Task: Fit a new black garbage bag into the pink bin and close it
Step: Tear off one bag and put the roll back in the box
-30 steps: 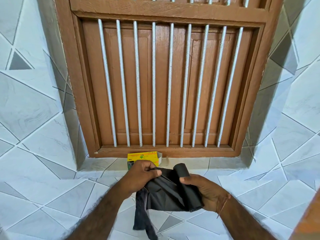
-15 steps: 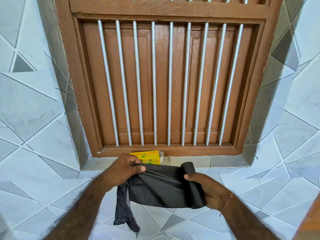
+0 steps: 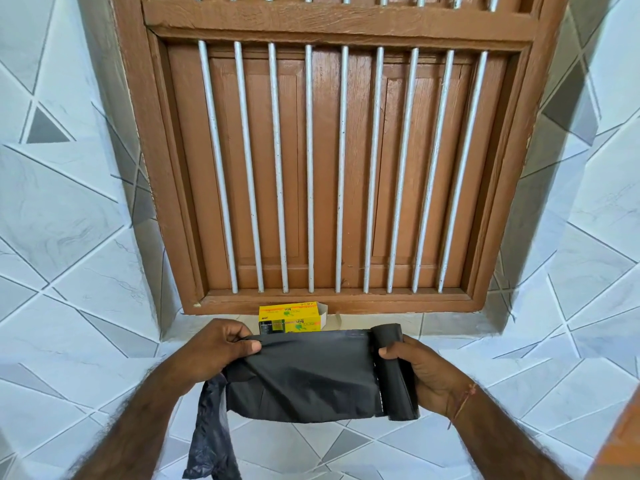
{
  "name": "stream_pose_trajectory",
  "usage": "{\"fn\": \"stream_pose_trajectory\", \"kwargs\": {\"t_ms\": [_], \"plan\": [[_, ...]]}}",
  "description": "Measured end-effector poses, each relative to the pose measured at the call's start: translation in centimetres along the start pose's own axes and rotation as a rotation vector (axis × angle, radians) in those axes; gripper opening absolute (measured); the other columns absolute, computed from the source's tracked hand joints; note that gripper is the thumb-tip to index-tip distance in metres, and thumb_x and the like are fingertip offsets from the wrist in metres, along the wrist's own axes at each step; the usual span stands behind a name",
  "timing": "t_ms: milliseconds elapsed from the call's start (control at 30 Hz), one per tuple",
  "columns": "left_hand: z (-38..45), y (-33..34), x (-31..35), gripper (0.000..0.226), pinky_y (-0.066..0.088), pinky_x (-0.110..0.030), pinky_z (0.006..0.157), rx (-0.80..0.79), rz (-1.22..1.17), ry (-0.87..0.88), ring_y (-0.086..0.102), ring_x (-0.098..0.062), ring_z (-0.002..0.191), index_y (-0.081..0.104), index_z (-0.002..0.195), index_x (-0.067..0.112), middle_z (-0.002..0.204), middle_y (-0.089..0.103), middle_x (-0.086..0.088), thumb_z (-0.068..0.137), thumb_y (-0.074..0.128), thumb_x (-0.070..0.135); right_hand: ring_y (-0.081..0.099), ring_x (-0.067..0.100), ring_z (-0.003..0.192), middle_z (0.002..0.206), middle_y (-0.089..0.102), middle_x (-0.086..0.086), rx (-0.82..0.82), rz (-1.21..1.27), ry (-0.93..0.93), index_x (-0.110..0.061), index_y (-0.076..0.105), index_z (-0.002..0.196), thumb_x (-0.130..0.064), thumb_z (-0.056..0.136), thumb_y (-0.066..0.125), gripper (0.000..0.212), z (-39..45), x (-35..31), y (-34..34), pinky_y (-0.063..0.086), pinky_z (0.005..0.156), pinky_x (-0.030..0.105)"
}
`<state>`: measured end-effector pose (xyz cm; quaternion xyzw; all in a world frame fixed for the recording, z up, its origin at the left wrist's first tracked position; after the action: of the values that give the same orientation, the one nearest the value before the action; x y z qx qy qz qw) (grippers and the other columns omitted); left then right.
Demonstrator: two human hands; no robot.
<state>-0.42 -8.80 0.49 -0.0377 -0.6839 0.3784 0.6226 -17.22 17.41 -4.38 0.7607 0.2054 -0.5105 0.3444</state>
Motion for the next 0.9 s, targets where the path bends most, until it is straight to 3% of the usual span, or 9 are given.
{"fn": "stream_pose_trajectory", "kwargs": {"t_ms": [100,200,300,367,467,567,633,733,900], "plan": [[-0.3,-0.3,-1.0,0.022,0.042,-0.025,0.063,-0.025,-0.024,-0.019,0.055,-0.013,0.066,0.069,0.070,0.010,0.064,0.061,-0.001,0.085,0.069,0.027,0.065,0.036,0.095,0.107,0.069,0.021,-0.097,-0.030,-0.059,-0.012,0.072,0.106,-0.011,0.064,0.072,0.043,-0.7,-1.4,1.2,0.048,0.095,0.051],[-0.3,-0.4,-1.7,0.023,0.041,-0.029,0.068,-0.079,0.002,-0.040,0.054,-0.013,0.070,0.066,0.065,0.018,0.065,0.059,0.004,0.083,0.070,0.031,0.063,0.040,0.103,0.114,0.067,0.024,-0.159,-0.117,-0.093,-0.011,0.068,0.114,-0.014,0.061,0.075,0.054,-1.3,-2.6,2.2,0.046,0.099,0.055],[-0.5,0.6,-0.9,0.022,0.047,-0.027,0.084,-0.131,0.030,-0.055,0.062,-0.011,0.093,0.070,0.088,0.021,0.091,0.069,0.008,0.077,0.076,0.040,0.063,0.037,0.098,0.107,0.067,0.022,-0.223,-0.169,-0.104,-0.007,0.065,0.114,-0.012,0.060,0.074,0.054,-1.8,-3.3,3.7,0.048,0.095,0.052],[-0.8,2.5,1.8,0.033,0.043,-0.023,0.089,-0.149,0.057,0.002,0.056,0.003,0.107,0.067,0.105,0.029,0.110,0.064,0.018,0.077,0.074,0.044,0.062,0.035,0.095,0.103,0.066,0.019,-0.287,-0.197,-0.114,-0.006,0.065,0.110,-0.008,0.063,0.073,0.048,-2.3,-3.7,5.2,0.049,0.091,0.048],[-1.1,7.1,6.5,0.052,0.044,-0.024,0.099,-0.295,-0.164,0.119,0.054,0.004,0.118,0.060,0.123,0.029,0.125,0.063,0.017,0.076,0.076,0.043,0.061,0.033,0.098,0.107,0.064,0.018,-0.394,-0.260,-0.099,-0.001,0.059,0.117,-0.003,0.070,0.069,0.048,-2.9,-3.8,7.5,0.048,0.093,0.046],[-1.1,9.9,8.6,0.030,0.051,-0.025,0.090,-0.364,-0.353,0.177,0.066,-0.013,0.104,0.067,0.111,0.011,0.110,0.072,-0.003,0.083,0.072,0.020,0.062,0.033,0.100,0.108,0.064,0.018,-0.409,-0.275,-0.089,0.002,0.056,0.123,-0.004,0.074,0.066,0.050,-3.1,-3.8,7.9,0.048,0.095,0.047],[-1.0,10.1,9.0,0.006,0.051,-0.019,0.075,-0.326,-0.409,0.180,0.066,-0.009,0.083,0.071,0.089,0.011,0.086,0.073,0.001,0.088,0.066,0.009,0.064,0.033,0.098,0.109,0.066,0.020,-0.349,-0.220,-0.085,-0.001,0.060,0.119,-0.010,0.069,0.069,0.052,-3.0,-3.9,6.9,0.050,0.094,0.047],[-0.5,9.9,9.1,0.020,0.046,-0.016,0.063,-0.269,-0.383,0.168,0.061,-0.005,0.067,0.068,0.072,0.017,0.068,0.067,0.008,0.090,0.063,0.011,0.067,0.032,0.093,0.107,0.069,0.021,-0.314,-0.062,-0.047,-0.006,0.072,0.107,-0.017,0.064,0.070,0.044,-2.7,-3.0,5.5,0.053,0.088,0.043],[0.6,10.1,9.0,0.019,0.040,-0.025,0.065,-0.225,-0.202,0.173,0.052,-0.015,0.069,0.065,0.080,0.001,0.072,0.060,-0.007,0.090,0.064,0.017,0.067,0.032,0.094,0.109,0.068,0.022,-0.290,0.011,-0.039,-0.005,0.072,0.107,-0.013,0.069,0.062,0.041,-2.5,-1.7,5.2,0.054,0.087,0.041]]}}
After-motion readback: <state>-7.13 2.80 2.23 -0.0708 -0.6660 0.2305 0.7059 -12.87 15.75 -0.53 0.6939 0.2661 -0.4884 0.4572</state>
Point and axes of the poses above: each hand's wrist, its own z-axis towards the middle knuckle, its own y-axis out of the palm, x = y × z, the point moved 8 cm from there along z, towards the middle knuckle
